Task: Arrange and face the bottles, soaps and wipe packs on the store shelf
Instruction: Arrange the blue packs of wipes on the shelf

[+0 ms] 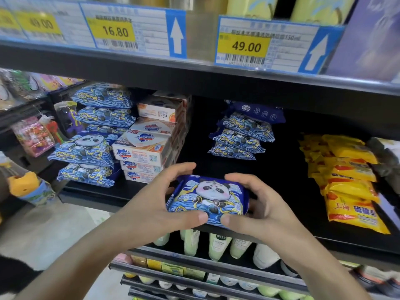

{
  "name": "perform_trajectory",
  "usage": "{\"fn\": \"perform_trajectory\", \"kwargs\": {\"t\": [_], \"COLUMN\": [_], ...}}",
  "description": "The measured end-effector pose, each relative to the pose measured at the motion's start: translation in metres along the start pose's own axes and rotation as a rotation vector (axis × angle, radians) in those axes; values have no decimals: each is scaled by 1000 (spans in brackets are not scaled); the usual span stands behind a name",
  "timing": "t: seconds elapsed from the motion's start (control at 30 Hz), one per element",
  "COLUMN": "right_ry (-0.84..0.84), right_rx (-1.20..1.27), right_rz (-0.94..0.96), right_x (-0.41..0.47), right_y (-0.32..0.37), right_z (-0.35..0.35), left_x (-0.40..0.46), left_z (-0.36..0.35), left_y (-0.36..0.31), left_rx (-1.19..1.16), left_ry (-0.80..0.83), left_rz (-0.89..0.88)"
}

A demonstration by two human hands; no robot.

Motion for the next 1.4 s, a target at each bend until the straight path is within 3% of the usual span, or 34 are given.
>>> {"fn": "perform_trajectory", "kwargs": {"t": [0.27, 0.53, 0.73, 0.87, 1.0, 1.13, 1.27, 1.4], "right_ry": [96, 171, 154, -12, -124, -205, -463, -595], "right_rx": [-139, -217, -326, -453, -736, -1003, -988, -996], "right_rz": [170, 225, 233, 257, 272, 108, 77, 83], "right_x": [-6, -5, 14, 32, 47, 58, 61, 59], "right_y": [3, 4, -10, -23, -30, -35, -39, -42], "right_z": [1, 0, -7, -16, -27, -46, -61, -68], "left_x": [-6, -23, -56, -69, -73, -75, -66, -41], "left_z": [-3, 6, 39, 70, 104, 146, 194, 234], "left_y": [-7, -29, -35, -33, -25, -8, 10, 26], "left_rx": [249, 377, 385, 431, 442, 328, 261, 196], "left_ry": [-19, -181, -327, -369, -388, -385, -385, -365], "left_rz": [-34, -198, -211, -143, -140, -124, -120, -155]}}
Point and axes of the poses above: each hand's wrist, its own x-axis towards the middle knuckle, its own z-axis out of the back of the hand, y = z × x, the point moved 3 cm from there along x, towards the middle knuckle, and after that the axes turned 3 degrees about -z, right-handed, at the moved point
